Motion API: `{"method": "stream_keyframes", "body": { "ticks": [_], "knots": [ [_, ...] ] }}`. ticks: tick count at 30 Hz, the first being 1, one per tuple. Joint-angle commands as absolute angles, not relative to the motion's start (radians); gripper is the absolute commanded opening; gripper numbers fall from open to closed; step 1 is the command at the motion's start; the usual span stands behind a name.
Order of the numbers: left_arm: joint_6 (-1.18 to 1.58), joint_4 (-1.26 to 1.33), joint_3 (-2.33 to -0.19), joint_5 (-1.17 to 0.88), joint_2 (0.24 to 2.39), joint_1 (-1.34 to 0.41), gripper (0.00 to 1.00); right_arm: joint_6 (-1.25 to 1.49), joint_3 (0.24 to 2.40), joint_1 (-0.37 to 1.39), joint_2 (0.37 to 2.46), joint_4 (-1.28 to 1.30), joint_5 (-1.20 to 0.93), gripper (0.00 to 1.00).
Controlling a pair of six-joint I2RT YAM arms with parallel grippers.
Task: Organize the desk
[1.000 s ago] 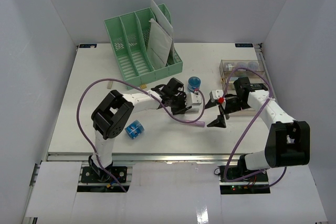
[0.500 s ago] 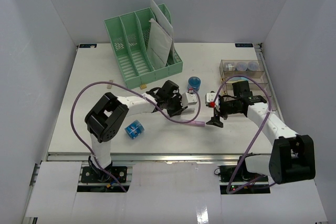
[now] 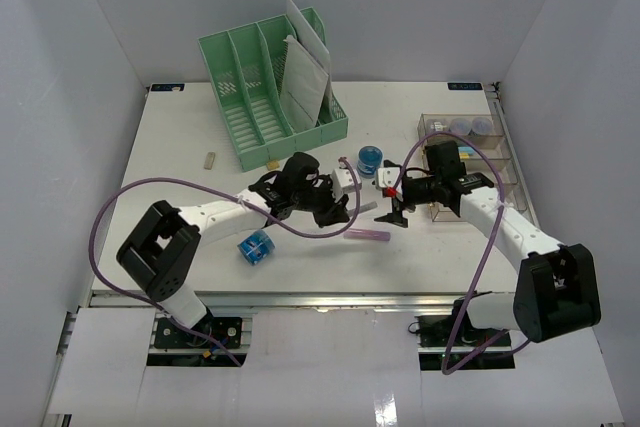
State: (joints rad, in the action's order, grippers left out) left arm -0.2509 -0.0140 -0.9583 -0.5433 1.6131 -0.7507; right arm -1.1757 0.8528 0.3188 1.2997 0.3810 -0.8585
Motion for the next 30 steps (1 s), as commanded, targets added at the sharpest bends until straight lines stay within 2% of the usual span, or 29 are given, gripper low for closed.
{"method": "stream_keyframes", "body": {
  "ticks": [1, 9, 12, 15, 19, 23, 26, 30],
  "knots": [
    [-0.017, 0.229, -0.851, -0.705, 1.511, -0.683, 0.00, -1.125, 0.854, 0.319, 1.238, 0.322, -0.998, 0.95],
    [0.163, 0.550, -0.675, -0.730, 1.434, -0.658, 0.00, -0.933, 0.922, 0.321, 1.297, 0.318, -1.219, 0.91],
    [0.219, 0.706, -0.595, -0.723, 1.405, -0.658, 0.00, -0.804, 0.927, 0.322, 1.337, 0.250, -1.285, 0.83],
    [0.247, 0.812, -0.571, -0.710, 1.387, -0.658, 0.00, -0.625, 0.898, 0.321, 1.342, 0.096, -1.295, 0.77],
    [0.281, 0.900, -0.554, -0.696, 1.376, -0.658, 0.00, -0.314, 0.805, 0.322, 1.328, -0.256, -1.256, 0.77],
    [0.297, 0.921, -0.565, -0.699, 1.393, -0.658, 0.00, -0.197, 0.792, 0.329, 1.336, -0.370, -1.266, 0.74],
    [0.308, 0.938, -0.573, -0.702, 1.408, -0.659, 0.00, -0.107, 0.780, 0.334, 1.343, -0.454, -1.266, 0.66],
    [0.316, 0.948, -0.578, -0.709, 1.423, -0.658, 0.00, 0.111, 0.745, 0.334, 1.354, -0.740, -1.287, 0.61]
  ]
}}
